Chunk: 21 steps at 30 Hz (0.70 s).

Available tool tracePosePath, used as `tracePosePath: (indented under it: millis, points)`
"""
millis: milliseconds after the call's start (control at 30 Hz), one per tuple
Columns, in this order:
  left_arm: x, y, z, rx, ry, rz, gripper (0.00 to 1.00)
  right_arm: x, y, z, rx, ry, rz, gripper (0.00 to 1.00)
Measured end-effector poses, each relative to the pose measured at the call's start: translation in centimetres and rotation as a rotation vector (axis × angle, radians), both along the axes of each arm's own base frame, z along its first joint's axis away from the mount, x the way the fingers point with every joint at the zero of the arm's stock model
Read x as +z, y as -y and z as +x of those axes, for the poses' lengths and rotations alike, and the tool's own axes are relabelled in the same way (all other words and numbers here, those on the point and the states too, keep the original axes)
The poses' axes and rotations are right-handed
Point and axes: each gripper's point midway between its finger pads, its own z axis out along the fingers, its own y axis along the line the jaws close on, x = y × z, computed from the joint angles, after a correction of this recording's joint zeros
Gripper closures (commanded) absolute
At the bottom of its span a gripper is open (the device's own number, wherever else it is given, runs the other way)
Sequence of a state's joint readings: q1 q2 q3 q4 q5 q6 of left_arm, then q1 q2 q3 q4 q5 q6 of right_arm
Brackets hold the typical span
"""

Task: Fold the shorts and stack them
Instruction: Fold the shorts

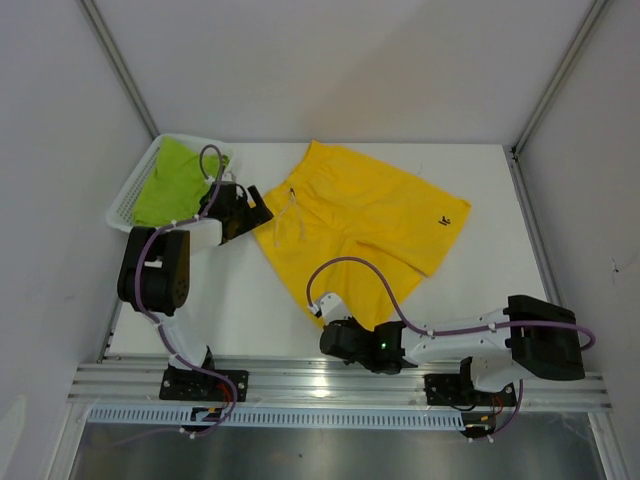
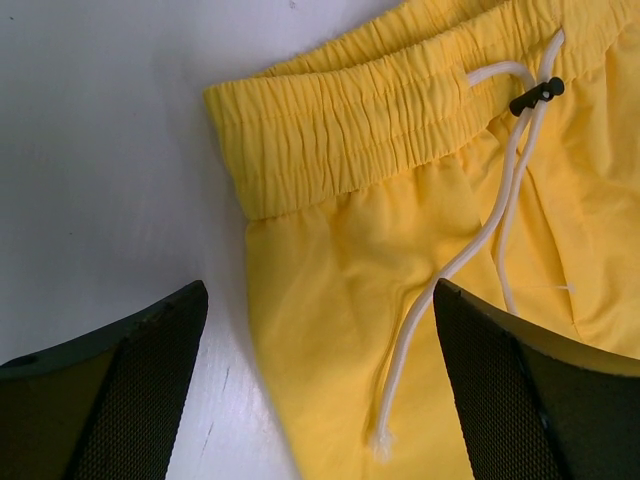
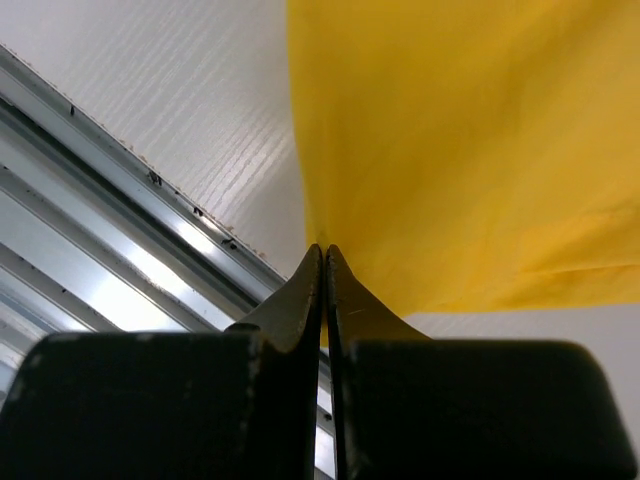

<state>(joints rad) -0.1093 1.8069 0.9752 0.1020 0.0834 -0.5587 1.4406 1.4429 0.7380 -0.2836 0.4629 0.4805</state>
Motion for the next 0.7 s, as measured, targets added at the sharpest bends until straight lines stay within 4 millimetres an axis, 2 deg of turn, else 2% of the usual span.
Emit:
tracePosePath:
  millis: [467, 700]
  points:
    - [0.2, 0.2, 0.5, 0.059, 0.019, -0.056, 0.15, 0.4, 0.5, -2.0, 0.049, 0.009, 0.006, 1.00]
    - [-0.3, -0.4, 1.0, 0.120, 0.020, -0.060, 0.25, 0.6, 0.7, -2.7, 0.071, 0.011, -0.003, 1.00]
